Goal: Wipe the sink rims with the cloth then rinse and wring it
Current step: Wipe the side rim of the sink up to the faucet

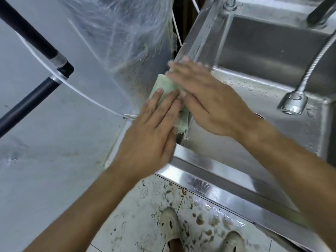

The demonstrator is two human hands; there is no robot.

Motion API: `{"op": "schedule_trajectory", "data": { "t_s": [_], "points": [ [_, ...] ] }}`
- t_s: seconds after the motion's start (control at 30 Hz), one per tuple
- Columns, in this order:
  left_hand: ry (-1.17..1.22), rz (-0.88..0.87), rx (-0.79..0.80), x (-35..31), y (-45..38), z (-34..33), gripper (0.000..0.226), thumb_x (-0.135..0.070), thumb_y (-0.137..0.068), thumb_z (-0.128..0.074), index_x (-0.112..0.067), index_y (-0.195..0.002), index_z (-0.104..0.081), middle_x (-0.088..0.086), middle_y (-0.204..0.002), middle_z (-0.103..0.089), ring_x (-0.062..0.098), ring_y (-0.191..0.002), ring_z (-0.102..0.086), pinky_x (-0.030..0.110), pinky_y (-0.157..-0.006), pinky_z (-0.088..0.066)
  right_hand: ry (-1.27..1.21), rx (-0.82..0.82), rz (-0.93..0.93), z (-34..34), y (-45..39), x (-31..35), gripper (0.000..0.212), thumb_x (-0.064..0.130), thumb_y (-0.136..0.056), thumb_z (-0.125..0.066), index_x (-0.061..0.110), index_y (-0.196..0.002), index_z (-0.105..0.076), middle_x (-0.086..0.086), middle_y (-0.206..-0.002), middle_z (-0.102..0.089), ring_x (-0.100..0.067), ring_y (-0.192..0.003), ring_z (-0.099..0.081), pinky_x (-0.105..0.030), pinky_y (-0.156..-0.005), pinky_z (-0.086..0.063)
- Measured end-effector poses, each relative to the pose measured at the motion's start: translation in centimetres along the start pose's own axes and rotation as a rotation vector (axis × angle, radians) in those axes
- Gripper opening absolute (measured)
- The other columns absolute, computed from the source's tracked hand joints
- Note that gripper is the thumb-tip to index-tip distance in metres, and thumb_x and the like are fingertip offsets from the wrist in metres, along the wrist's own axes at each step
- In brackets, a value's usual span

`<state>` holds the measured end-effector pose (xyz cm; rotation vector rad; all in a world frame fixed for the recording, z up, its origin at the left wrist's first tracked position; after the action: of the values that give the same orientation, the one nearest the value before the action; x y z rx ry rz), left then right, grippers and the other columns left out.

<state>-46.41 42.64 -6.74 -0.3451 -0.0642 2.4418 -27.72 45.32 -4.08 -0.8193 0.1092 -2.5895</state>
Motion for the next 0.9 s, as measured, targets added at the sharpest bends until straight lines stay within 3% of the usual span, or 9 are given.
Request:
{"op": "schedule_trajectory", "data": {
  "t_s": [0.1, 0.23, 0.33, 0.5, 0.6, 0.77, 0.83, 0.9],
  "points": [
    [0.075, 0.214, -0.061, -2.0, 4.7, -0.7, 0.061, -0.029, -0.107, -0.038, -0.002, -0.16, -0.025, 0.011, -0.17, -0.021, 0.026, -0.16, -0.009, 0.051, -0.126, -0.024, 0.185, 0.27, 0.342, -2.7, -2.2, -2.1, 0.05, 0.03, -0.111, -0.031, 0.013, -0.158, -0.038, -0.008, -0.167, -0.032, -0.024, -0.159, -0.017, -0.048, -0.13, -0.014],
    [0.001, 0.258, -0.058, -2.2, 5.7, -1.5, 0.059, -0.034, -0.109, -0.025, -0.006, -0.161, -0.027, 0.008, -0.17, -0.021, 0.023, -0.159, -0.013, 0.045, -0.127, -0.019, 0.291, 0.301, 0.449, -3.3, -2.8, -3.5, 0.051, 0.033, -0.112, -0.028, 0.019, -0.162, -0.03, -0.003, -0.171, -0.023, -0.021, -0.16, -0.012, -0.046, -0.13, -0.013],
    [-0.01, 0.278, -0.055, -2.3, 5.5, -1.5, 0.059, -0.035, -0.108, -0.025, -0.01, -0.162, -0.027, 0.006, -0.171, -0.02, 0.021, -0.159, -0.013, 0.043, -0.127, -0.018, 0.31, 0.219, 0.324, -3.6, -2.5, -3.0, 0.05, 0.034, -0.113, -0.028, 0.023, -0.162, -0.029, 0.0, -0.171, -0.02, -0.02, -0.16, -0.009, -0.042, -0.131, -0.009],
    [-0.04, 0.265, -0.011, -2.3, 5.3, -1.2, 0.058, -0.037, -0.109, -0.024, -0.011, -0.16, -0.032, 0.005, -0.169, -0.025, 0.022, -0.159, -0.015, 0.044, -0.127, -0.017, 0.253, -0.001, -0.111, -5.0, -2.6, -0.3, 0.053, 0.036, -0.113, -0.018, 0.023, -0.164, -0.021, 0.003, -0.173, -0.013, -0.017, -0.16, -0.002, -0.036, -0.13, 0.002],
    [-0.028, 0.243, 0.053, -1.7, 4.9, -0.6, 0.061, -0.04, -0.109, -0.026, -0.011, -0.162, -0.026, 0.003, -0.17, -0.02, 0.02, -0.159, -0.01, 0.039, -0.128, -0.011, 0.144, 0.032, -0.227, -5.0, -2.7, 0.3, 0.054, 0.037, -0.113, -0.02, 0.023, -0.165, -0.016, 0.003, -0.174, -0.005, -0.018, -0.16, 0.005, -0.037, -0.13, 0.005],
    [0.04, 0.171, 0.162, 0.4, 2.6, -0.2, 0.07, -0.05, -0.106, -0.02, -0.017, -0.165, -0.001, -0.003, -0.173, 0.008, 0.012, -0.158, 0.015, 0.039, -0.13, 0.0, 0.342, 0.303, 0.453, -1.5, -5.1, -3.5, 0.051, 0.035, -0.112, -0.031, 0.018, -0.16, -0.034, -0.004, -0.169, -0.028, -0.026, -0.16, -0.012, -0.049, -0.129, -0.014],
    [0.047, 0.14, 0.163, 0.6, 2.2, -0.3, 0.071, -0.049, -0.105, -0.022, -0.017, -0.165, 0.001, -0.004, -0.172, 0.011, 0.012, -0.158, 0.017, 0.038, -0.129, 0.004, 0.367, 0.363, 0.473, -1.8, -6.0, -4.9, 0.053, 0.036, -0.113, -0.027, 0.018, -0.162, -0.03, -0.004, -0.169, -0.027, -0.025, -0.16, -0.013, -0.051, -0.128, -0.018],
    [0.037, 0.127, 0.151, 0.5, 2.2, -0.3, 0.072, -0.049, -0.105, -0.023, -0.018, -0.165, 0.0, -0.004, -0.172, 0.01, 0.012, -0.158, 0.017, 0.037, -0.128, 0.007, 0.354, 0.284, 0.377, -2.3, -6.6, -5.5, 0.052, 0.037, -0.113, -0.025, 0.019, -0.162, -0.03, -0.002, -0.169, -0.029, -0.023, -0.159, -0.015, -0.048, -0.129, -0.016]
  ]
}}
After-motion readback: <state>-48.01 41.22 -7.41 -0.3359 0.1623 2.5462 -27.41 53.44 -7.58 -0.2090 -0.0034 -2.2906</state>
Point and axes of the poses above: each hand's wrist, its own y-axis away from the middle knuckle, its own z-axis out of the back of the hand, x = y × z, the point moved 2 cm from there along -y, towards the middle knuckle
